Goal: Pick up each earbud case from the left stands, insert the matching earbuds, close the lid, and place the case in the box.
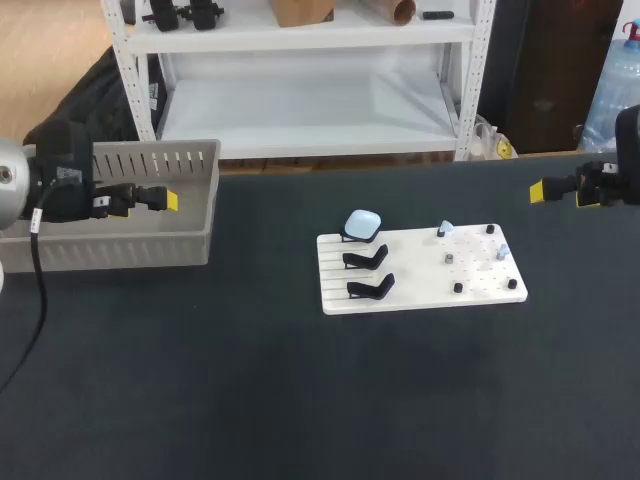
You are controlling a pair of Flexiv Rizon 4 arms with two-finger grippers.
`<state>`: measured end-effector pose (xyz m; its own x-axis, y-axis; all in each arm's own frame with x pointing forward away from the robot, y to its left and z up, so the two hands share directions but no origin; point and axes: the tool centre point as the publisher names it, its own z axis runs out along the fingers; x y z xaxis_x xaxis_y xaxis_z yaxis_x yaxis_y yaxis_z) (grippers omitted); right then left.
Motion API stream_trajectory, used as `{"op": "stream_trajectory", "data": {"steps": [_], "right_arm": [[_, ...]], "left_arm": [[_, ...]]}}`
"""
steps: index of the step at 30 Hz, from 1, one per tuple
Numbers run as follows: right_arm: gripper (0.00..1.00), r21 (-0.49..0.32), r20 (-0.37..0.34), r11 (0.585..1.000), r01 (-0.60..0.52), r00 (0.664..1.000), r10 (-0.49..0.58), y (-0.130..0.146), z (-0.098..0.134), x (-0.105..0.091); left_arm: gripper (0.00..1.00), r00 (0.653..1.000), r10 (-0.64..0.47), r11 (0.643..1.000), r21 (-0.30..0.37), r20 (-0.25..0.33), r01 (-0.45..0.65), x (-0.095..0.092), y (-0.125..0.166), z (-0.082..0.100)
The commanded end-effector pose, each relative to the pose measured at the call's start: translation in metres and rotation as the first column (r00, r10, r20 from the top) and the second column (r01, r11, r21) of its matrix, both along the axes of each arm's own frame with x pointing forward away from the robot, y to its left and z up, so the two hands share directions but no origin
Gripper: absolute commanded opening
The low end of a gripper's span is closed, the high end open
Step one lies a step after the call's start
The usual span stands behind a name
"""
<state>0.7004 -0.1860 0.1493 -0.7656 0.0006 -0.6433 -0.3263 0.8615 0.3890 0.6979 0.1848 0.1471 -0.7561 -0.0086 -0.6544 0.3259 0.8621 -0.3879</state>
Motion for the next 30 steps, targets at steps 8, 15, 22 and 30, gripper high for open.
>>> {"op": "stream_trajectory", "data": {"steps": [8,15,22,30], "right_arm": [[1.00,-0.001,-0.001,1.000,-0.001,1.000,0.001,-0.0004,0.0003,0.0003],[1.00,-0.001,-0.001,1.000,-0.001,1.000,0.001,-0.0004,0.0003,0.0003],[1.00,-0.001,-0.001,1.000,-0.001,1.000,0.001,-0.0004,0.0003,0.0003],[1.00,-0.001,-0.001,1.000,-0.001,1.000,0.001,-0.0004,0.0003,0.0003]], "left_arm": [[1.00,1.000,0.000,1.000,0.004,-0.005,0.000,0.0008,-0.0001,0.0009],[1.00,1.000,0.000,1.000,0.004,-0.005,0.000,0.0008,-0.0001,0.0009],[1.00,1.000,0.000,1.000,0.004,-0.005,0.000,0.0008,-0.0001,0.0009],[1.00,1.000,-0.015,1.000,0.021,0.015,0.014,0.0021,-0.0021,0.0040]]}}
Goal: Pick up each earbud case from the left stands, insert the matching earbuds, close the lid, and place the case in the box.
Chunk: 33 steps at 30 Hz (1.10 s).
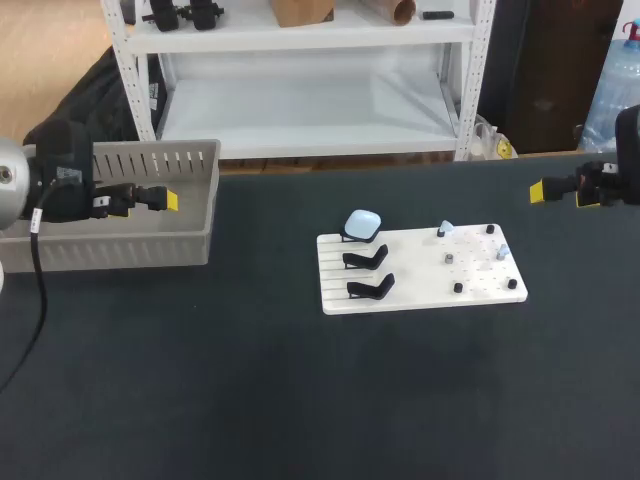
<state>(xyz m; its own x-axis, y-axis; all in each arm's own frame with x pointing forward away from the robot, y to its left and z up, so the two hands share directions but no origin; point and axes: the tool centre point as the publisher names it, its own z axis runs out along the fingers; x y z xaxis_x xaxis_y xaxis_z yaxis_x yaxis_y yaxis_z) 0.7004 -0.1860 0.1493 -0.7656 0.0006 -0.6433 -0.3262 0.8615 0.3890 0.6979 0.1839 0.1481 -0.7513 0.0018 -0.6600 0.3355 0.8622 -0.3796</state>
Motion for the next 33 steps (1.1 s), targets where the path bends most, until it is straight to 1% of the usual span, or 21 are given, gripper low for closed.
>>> {"op": "stream_trajectory", "data": {"steps": [1,4,7,9,10,13,16,19,22,24,25,27,28,33], "right_arm": [[1.00,-0.001,-0.001,1.000,-0.001,1.000,0.001,0.000,0.000,0.000],[1.00,-0.001,-0.001,1.000,-0.001,1.000,0.001,0.000,0.000,0.000],[1.00,-0.001,-0.001,1.000,-0.001,1.000,0.001,0.000,0.000,0.000],[1.00,-0.001,-0.001,1.000,-0.001,1.000,0.001,0.000,0.000,0.000],[1.00,-0.001,-0.001,1.000,-0.001,1.000,0.001,0.000,0.000,0.000],[1.00,-0.001,-0.001,1.000,-0.001,1.000,0.001,0.000,0.000,0.000],[1.00,-0.001,-0.001,1.000,-0.001,1.000,0.001,0.000,0.000,0.000],[1.00,-0.001,-0.001,1.000,-0.001,1.000,0.001,0.000,0.000,0.000],[1.00,-0.001,-0.001,1.000,-0.001,1.000,0.001,0.000,0.000,0.000],[1.00,-0.001,-0.001,1.000,-0.001,1.000,0.001,0.000,0.000,0.000],[1.00,-0.001,-0.001,1.000,-0.001,1.000,0.001,0.000,0.000,0.000],[1.00,-0.001,-0.001,1.000,-0.001,1.000,0.001,0.000,0.000,0.000],[1.00,-0.001,-0.001,1.000,-0.001,1.000,0.001,0.000,0.000,0.000],[1.00,-0.001,-0.001,1.000,-0.001,1.000,0.001,0.000,0.000,0.000]], "left_arm": [[1.00,1.000,-0.015,0.999,0.033,0.021,0.014,0.004,-0.002,0.004],[1.00,0.998,-0.048,0.998,0.040,0.048,0.046,0.007,-0.005,0.007],[1.00,0.989,-0.110,0.992,0.071,0.102,0.103,0.011,-0.012,0.011],[1.00,0.977,-0.158,0.983,0.110,0.141,0.144,0.012,-0.017,0.014],[1.00,0.965,-0.198,0.975,0.136,0.175,0.175,0.014,-0.022,0.015],[1.00,0.929,-0.299,0.951,0.147,0.217,0.271,0.019,-0.031,0.019],[1.00,0.888,-0.385,0.921,0.168,0.253,0.351,0.025,-0.040,0.022],[1.00,0.845,-0.459,0.888,0.175,0.274,0.426,0.031,-0.048,0.025],[1.00,0.767,-0.560,0.829,0.210,0.315,0.519,0.039,-0.057,0.027],[1.00,0.693,-0.637,0.771,0.244,0.339,0.589,0.042,-0.063,0.027],[1.00,0.666,-0.660,0.750,0.260,0.347,0.608,0.044,-0.066,0.027],[1.00,0.616,-0.706,0.706,0.270,0.350,0.655,0.051,-0.072,0.024],[1.00,0.594,-0.725,0.685,0.276,0.348,0.675,0.054,-0.075,0.023],[1.00,0.506,-0.790,0.606,0.324,0.345,0.726,0.068,-0.091,0.011]]}}
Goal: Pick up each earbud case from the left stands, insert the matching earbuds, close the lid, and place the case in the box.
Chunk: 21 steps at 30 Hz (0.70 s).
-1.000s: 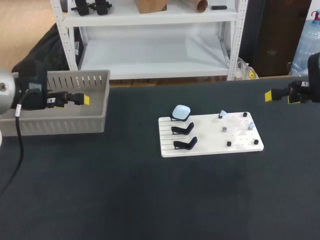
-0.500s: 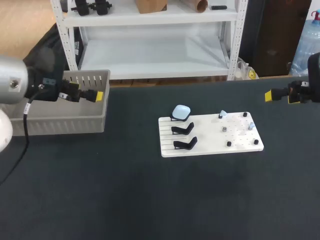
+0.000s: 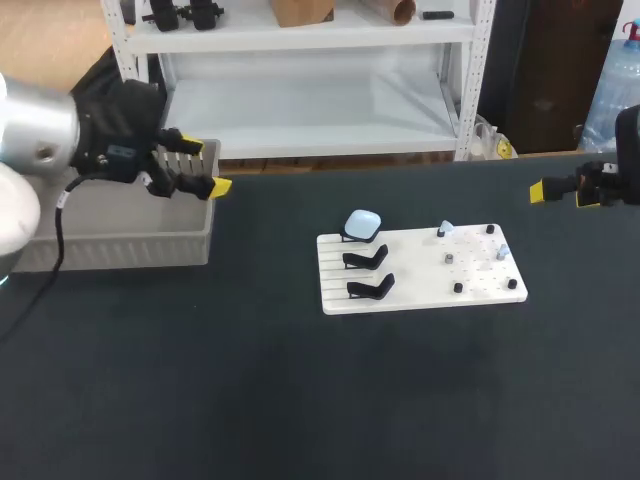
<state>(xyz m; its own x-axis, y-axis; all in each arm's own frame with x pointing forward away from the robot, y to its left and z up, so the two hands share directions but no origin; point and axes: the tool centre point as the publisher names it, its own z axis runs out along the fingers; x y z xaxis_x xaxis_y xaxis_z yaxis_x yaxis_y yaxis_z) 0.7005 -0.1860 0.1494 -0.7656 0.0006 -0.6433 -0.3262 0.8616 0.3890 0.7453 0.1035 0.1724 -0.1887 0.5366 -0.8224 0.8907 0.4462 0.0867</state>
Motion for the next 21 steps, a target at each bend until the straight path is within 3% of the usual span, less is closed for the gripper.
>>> {"op": "stream_trajectory", "data": {"steps": [1,6,13,21], "right_arm": [[1.00,-0.001,-0.001,1.000,-0.001,1.000,0.001,0.000,0.000,0.000],[1.00,-0.001,-0.001,1.000,-0.001,1.000,0.001,0.000,0.000,0.000],[1.00,-0.001,-0.001,1.000,-0.001,1.000,0.001,0.000,0.000,0.000],[1.00,-0.001,-0.001,1.000,-0.001,1.000,0.001,0.000,0.000,0.000]], "left_arm": [[1.00,0.967,-0.253,0.967,-0.031,-0.003,0.253,0.023,-0.014,-0.016],[1.00,0.941,-0.337,0.941,-0.013,0.024,0.337,0.027,-0.029,-0.027],[1.00,0.898,-0.438,0.899,-0.019,-0.038,0.438,0.030,-0.054,-0.047],[1.00,0.880,-0.472,0.881,0.002,-0.047,0.473,0.032,-0.079,-0.075]]}}
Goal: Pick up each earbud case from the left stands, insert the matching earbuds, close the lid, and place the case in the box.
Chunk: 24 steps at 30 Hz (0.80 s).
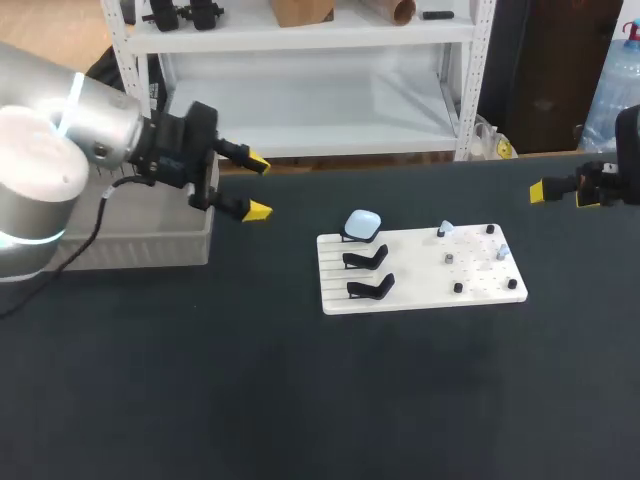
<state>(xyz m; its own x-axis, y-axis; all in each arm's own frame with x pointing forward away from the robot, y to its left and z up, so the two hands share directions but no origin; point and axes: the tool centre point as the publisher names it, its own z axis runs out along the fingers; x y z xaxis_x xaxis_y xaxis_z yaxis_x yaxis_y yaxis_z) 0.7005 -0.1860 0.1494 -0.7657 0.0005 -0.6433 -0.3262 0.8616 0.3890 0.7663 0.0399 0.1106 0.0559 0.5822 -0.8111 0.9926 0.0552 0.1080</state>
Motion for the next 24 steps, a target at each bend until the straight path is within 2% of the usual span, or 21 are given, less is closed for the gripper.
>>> {"op": "stream_trajectory", "data": {"steps": [1,6,13,16,18,20,24], "right_arm": [[1.00,-0.001,-0.001,1.000,-0.001,1.000,0.001,0.000,0.000,0.000],[1.00,-0.001,-0.001,1.000,-0.001,1.000,0.001,0.000,0.000,0.000],[1.00,-0.001,-0.001,1.000,-0.001,1.000,0.001,0.000,0.000,0.000],[1.00,-0.001,-0.001,1.000,-0.001,1.000,0.001,0.000,0.000,0.000],[1.00,-0.001,-0.001,1.000,-0.001,1.000,0.001,0.000,0.000,0.000],[1.00,-0.001,-0.001,1.000,-0.001,1.000,0.001,0.000,0.000,0.000],[1.00,-0.001,-0.001,1.000,-0.001,1.000,0.001,0.000,0.000,0.000]], "left_arm": [[1.00,0.994,-0.085,0.996,0.003,-0.065,0.086,0.011,-0.018,-0.016],[1.00,0.991,-0.097,0.995,-0.007,-0.094,0.097,0.012,-0.029,-0.028],[0.99,0.990,-0.100,0.995,-0.039,-0.097,0.097,0.012,-0.048,-0.040],[0.77,0.991,-0.100,0.994,-0.050,-0.092,0.096,0.011,-0.058,-0.044],[0.71,0.990,-0.102,0.994,-0.054,-0.093,0.097,0.009,-0.064,-0.048],[0.60,0.991,-0.104,0.993,-0.058,-0.080,0.099,0.007,-0.071,-0.053],[0.60,0.993,-0.101,0.993,-0.059,-0.054,0.098,0.007,-0.082,-0.059]]}}
